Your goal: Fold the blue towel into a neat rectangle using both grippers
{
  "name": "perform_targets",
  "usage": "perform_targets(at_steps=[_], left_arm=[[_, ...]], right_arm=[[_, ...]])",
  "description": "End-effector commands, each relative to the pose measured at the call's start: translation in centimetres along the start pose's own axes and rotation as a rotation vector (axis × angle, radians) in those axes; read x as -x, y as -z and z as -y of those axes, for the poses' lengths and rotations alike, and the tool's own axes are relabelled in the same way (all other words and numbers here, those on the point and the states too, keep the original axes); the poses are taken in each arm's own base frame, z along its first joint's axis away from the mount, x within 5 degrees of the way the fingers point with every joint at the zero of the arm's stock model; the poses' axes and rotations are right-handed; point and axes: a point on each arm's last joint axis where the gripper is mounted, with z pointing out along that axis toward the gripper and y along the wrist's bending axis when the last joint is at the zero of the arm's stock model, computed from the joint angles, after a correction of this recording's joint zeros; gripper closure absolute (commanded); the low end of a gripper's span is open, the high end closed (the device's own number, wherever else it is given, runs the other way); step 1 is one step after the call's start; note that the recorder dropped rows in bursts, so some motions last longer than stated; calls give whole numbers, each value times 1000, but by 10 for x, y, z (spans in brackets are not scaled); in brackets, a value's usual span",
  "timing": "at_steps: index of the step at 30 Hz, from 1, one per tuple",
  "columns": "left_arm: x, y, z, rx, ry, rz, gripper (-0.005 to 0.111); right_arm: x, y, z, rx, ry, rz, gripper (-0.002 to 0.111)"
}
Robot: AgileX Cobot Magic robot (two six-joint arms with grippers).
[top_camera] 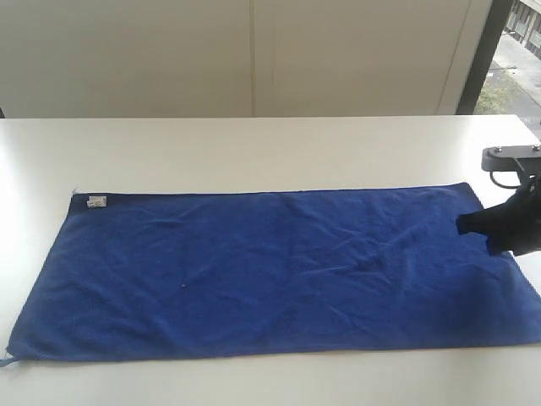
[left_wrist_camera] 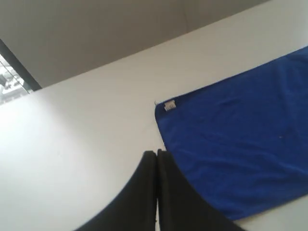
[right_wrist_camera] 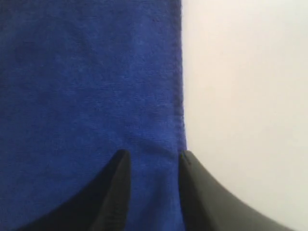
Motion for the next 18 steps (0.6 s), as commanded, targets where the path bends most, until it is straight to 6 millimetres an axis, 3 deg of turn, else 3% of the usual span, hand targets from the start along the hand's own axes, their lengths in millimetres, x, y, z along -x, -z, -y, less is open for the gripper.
perform_targets(at_steps=[1,5,12,18], left_arm=[[-11,20,-4,51,-9,40,107],[-18,24,-5,59,-10,-7,107],[-30,13,-1,47,-21,-61,107],[-39,4,5,18,-1,-76,107]], right_arm=[[9,0,11,-20,-12,67,76],[24,-11,14,-22,50,0,76],[46,-9,17,-17,129,-65,75],[45,-23,19,16,126,-133,61]])
